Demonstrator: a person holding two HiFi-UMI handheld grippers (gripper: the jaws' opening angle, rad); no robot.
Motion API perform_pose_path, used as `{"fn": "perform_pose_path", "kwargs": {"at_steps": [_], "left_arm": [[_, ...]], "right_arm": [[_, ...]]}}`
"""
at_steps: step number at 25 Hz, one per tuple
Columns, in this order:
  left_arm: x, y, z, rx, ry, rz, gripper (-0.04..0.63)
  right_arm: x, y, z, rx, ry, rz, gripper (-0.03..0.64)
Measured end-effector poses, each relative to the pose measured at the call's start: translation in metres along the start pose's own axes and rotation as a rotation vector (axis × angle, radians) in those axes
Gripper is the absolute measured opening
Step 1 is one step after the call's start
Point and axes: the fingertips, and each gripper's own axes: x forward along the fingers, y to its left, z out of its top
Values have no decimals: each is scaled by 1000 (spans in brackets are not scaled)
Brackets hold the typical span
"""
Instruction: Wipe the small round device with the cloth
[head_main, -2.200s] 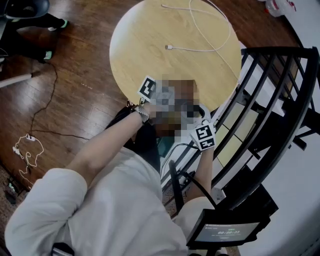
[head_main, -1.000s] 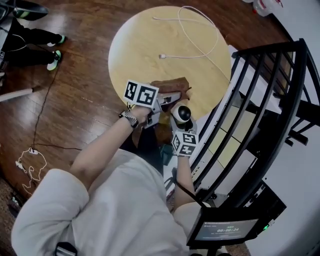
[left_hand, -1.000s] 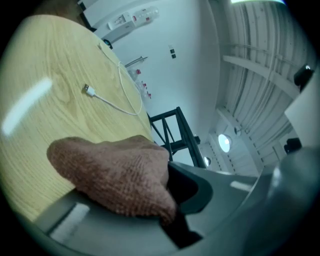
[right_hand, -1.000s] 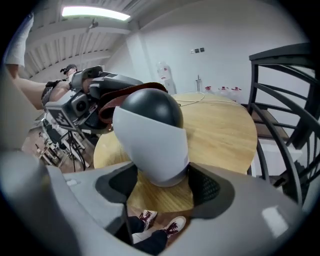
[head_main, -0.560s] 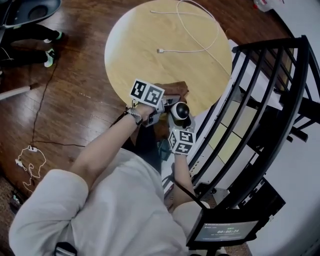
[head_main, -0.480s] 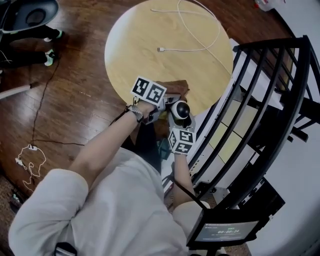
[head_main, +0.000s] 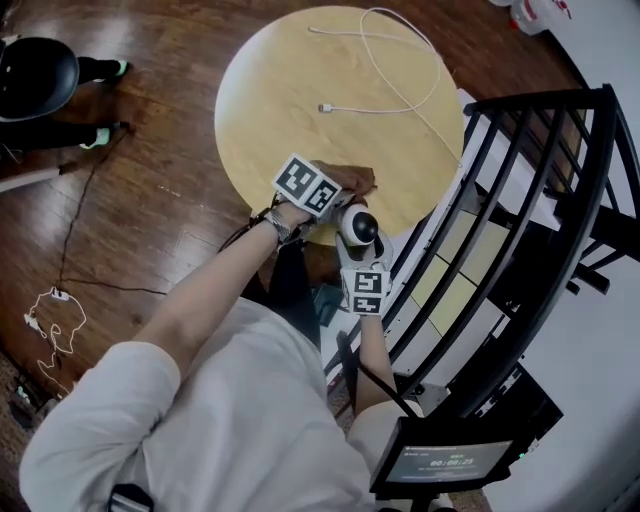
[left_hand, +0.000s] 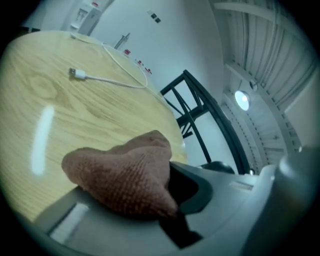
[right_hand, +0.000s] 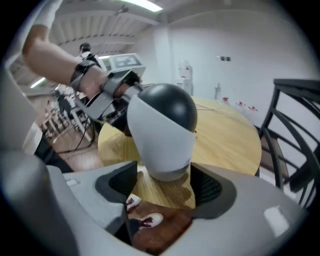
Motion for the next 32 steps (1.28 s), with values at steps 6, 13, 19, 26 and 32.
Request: {"fn": "perform_pose_path", "kwargs": {"at_steps": [6,13,19,26,32], "left_arm": [[-54,-20,45,-296,-339,-308,41],[-49,-73,32,-408,-369,-492,41],[-28,-68,17,-387,-340,-407,40],[-17,-51,18,-345,-277,-333,40],[-9,-30,9,-294,-231,-248,40]], "right_arm": [[-9,-12,-4,-243,-3,146,367],[-2,1,18,-246,9,416,373],[3,-3,20,-254,28,452,362],[1,1,27,-227,-2,446,362],[1,2,27,-200,-27,436,362]]}}
